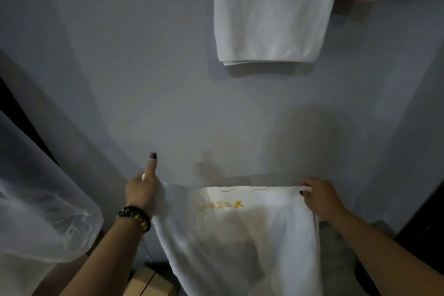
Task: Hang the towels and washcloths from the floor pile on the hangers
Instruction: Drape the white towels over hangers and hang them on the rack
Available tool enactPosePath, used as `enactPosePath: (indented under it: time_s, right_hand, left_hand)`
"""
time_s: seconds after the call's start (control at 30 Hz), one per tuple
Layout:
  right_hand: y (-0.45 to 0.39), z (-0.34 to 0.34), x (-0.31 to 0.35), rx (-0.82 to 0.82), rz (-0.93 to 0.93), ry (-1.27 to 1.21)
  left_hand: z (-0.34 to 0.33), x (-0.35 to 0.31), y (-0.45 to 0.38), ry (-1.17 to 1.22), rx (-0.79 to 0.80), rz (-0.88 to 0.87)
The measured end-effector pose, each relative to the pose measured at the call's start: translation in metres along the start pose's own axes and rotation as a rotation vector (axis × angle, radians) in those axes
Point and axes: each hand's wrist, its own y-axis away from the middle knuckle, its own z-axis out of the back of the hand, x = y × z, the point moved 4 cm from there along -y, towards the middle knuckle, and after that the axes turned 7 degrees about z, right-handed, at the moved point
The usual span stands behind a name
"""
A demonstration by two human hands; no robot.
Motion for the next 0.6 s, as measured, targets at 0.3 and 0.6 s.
enactPosePath:
  time_s: [0.3, 0.6]
  right_hand:
    - [0.039, -0.05, -0.004, 0.53, -0.087, 0.221]
    - [-0.012, -0.004, 0.163, 0.088, 0.215, -0.474]
  left_hand:
    - [-0.041, -0.065, 0.039, 0.412, 0.329, -0.177]
    - [-0.046, -0.094, 0.066, 0.494, 0.731, -0.268]
